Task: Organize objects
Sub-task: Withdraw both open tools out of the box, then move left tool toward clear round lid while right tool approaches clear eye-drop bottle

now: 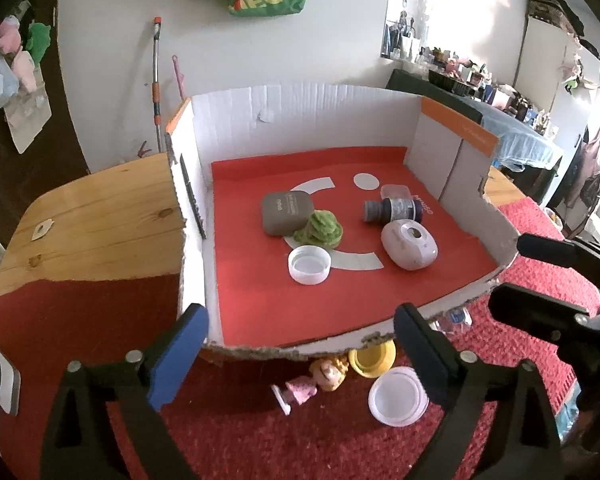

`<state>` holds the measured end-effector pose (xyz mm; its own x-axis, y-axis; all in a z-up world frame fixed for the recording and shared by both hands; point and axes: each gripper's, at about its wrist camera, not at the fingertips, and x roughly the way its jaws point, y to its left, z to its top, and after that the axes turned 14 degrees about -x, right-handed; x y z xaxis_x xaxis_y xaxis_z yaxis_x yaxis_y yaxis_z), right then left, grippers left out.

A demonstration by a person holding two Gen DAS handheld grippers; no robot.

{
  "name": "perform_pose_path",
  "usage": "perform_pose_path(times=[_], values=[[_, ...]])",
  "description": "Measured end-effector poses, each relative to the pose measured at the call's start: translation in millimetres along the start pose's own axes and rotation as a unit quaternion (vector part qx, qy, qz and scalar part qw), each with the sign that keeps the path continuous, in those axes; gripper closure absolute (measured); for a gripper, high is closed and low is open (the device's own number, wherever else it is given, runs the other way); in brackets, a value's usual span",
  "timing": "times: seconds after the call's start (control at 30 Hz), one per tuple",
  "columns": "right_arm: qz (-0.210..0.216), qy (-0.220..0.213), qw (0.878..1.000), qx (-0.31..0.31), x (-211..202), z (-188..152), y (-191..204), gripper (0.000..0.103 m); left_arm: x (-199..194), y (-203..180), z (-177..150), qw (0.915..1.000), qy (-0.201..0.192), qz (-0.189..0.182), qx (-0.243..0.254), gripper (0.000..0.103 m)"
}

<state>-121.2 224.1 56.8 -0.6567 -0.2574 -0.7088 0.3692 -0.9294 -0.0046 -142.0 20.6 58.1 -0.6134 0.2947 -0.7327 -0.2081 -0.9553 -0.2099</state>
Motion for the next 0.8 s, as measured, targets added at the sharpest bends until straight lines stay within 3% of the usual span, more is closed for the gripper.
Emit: perform_pose_path(times=[0.17,0.8], values=[[-0.001,-0.006,1.000,-0.001,-7,-6,3,0.002,-7,0,-6,1.0000,-0.004,0.000,0.003,0.005],[-0.003,-0.001,1.000,0.014,-20,-28,8,0.002,-25,-8,-38,0.9999,0.004,-0.010,0.010,0.002]])
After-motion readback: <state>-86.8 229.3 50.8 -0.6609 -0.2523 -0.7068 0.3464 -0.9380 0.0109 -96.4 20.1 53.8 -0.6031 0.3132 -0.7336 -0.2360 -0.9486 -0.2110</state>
